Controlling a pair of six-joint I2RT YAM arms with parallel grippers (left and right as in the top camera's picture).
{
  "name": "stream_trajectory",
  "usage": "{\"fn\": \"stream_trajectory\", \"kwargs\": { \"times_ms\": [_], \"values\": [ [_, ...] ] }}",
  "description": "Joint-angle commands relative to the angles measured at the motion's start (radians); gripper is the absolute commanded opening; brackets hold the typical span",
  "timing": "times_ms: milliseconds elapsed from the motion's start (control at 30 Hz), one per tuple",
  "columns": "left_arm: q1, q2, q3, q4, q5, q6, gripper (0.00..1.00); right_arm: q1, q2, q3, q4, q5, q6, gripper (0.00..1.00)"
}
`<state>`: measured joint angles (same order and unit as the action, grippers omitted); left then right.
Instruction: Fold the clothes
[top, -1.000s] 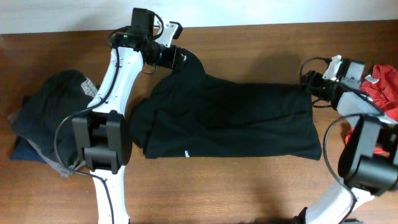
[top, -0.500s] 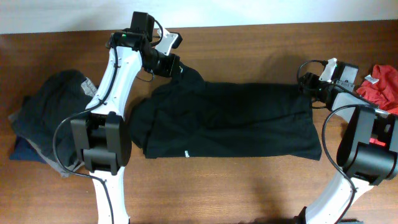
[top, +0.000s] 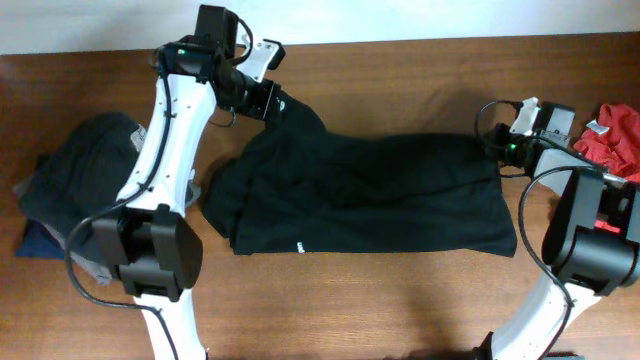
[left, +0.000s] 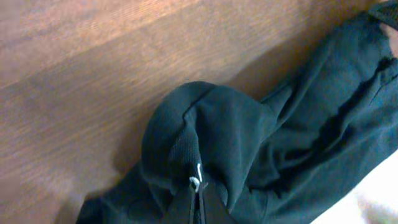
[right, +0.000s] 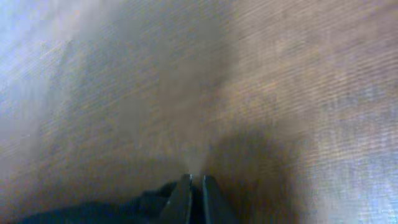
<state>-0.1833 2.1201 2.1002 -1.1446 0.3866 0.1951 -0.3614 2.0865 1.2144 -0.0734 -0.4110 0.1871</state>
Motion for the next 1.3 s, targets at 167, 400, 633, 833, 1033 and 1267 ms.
{"fn": "stream_trajectory", "kwargs": {
  "times_ms": [167, 400, 633, 833, 1033, 1267],
  "values": [
    [0.000, -0.022, 0.014, -0.049, -0.070, 0.024, 0.00, -0.027, -0.208, 0.003, -0.151, -0.075, -0.049, 0.04],
    [0.000, -0.022, 0.015, -0.129, -0.070, 0.024, 0.00, -0.027, -0.324, 0.003, -0.264, -0.066, -0.060, 0.04],
    [-0.011, -0.023, 0.015, -0.313, -0.074, 0.031, 0.01, -0.027, -0.351, 0.003, -0.473, -0.032, -0.060, 0.04],
    [-0.025, -0.023, 0.015, -0.442, -0.081, 0.031, 0.00, -0.027, -0.360, 0.003, -0.636, 0.115, -0.060, 0.04],
    [-0.037, -0.023, 0.014, -0.530, -0.084, 0.031, 0.01, -0.027, -0.392, 0.003, -0.741, 0.180, -0.060, 0.04],
    [-0.059, -0.023, 0.008, -0.544, -0.176, 0.023, 0.01, -0.027, -0.397, 0.003, -0.798, 0.181, -0.060, 0.04]
  ]
}}
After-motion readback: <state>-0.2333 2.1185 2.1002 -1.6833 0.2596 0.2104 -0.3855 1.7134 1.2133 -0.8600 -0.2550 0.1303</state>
